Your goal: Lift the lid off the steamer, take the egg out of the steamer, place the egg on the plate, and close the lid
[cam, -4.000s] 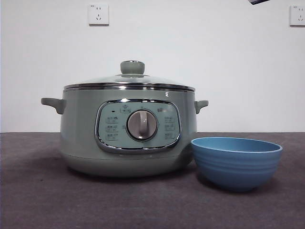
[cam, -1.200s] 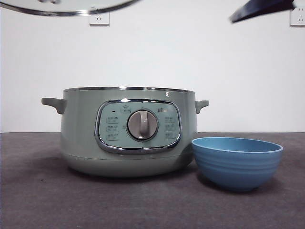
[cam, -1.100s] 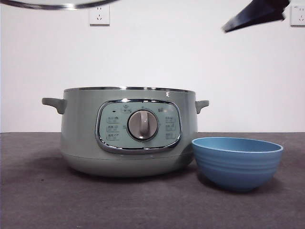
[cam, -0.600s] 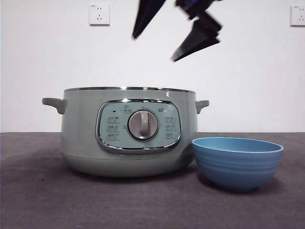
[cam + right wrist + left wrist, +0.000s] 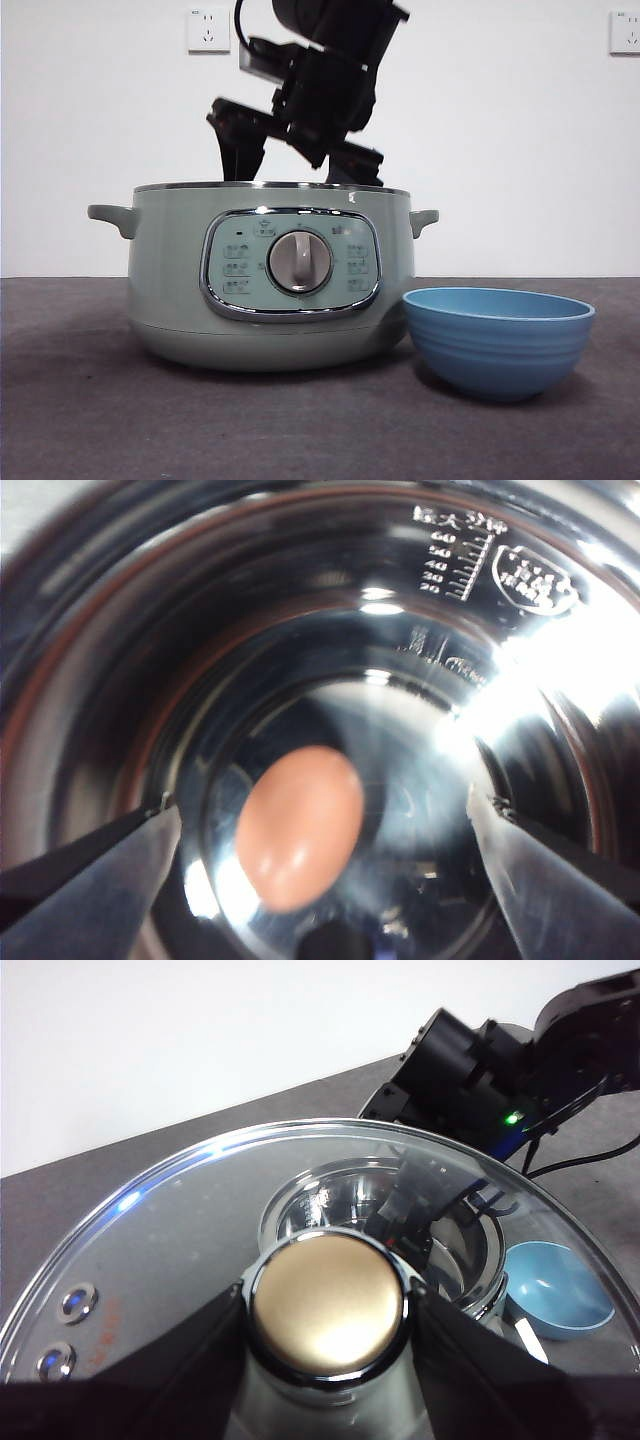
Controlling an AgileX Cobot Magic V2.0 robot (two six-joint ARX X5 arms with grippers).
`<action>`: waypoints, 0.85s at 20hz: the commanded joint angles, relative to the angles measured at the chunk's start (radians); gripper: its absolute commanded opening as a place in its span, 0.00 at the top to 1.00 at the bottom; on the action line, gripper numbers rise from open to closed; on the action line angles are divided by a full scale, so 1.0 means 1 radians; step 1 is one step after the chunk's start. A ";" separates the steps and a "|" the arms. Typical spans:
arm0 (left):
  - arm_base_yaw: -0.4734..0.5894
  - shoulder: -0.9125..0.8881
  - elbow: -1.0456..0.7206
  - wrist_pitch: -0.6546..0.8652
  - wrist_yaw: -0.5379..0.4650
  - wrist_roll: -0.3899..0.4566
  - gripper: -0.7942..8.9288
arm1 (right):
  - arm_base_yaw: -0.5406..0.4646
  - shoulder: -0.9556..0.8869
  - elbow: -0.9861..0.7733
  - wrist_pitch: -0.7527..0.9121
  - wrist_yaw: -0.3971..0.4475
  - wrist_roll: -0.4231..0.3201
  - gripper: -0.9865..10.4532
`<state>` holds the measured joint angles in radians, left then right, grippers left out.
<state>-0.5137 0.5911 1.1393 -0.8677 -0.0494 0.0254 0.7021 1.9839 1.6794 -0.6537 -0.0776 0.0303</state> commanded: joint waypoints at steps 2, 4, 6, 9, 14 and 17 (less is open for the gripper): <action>-0.002 -0.010 0.010 0.049 0.000 -0.003 0.93 | 0.004 0.048 0.003 0.017 0.000 0.020 0.48; -0.002 -0.010 0.010 0.050 0.000 -0.003 0.93 | 0.006 0.080 0.003 0.017 -0.001 0.022 0.48; -0.002 -0.010 0.010 0.050 0.000 -0.002 0.93 | 0.007 0.101 0.003 0.016 -0.002 0.030 0.48; -0.002 -0.010 0.010 0.050 0.000 0.001 0.93 | 0.009 0.104 0.003 0.021 -0.002 0.033 0.63; -0.002 -0.010 0.010 0.050 0.000 0.001 0.93 | 0.009 0.104 0.003 0.018 -0.079 0.033 0.93; -0.002 -0.010 0.010 0.051 0.000 0.000 0.93 | 0.009 0.101 0.003 0.021 -0.080 0.028 0.93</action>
<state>-0.5137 0.5915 1.1393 -0.8677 -0.0494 0.0254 0.7074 2.0808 1.6810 -0.6388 -0.1555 0.0563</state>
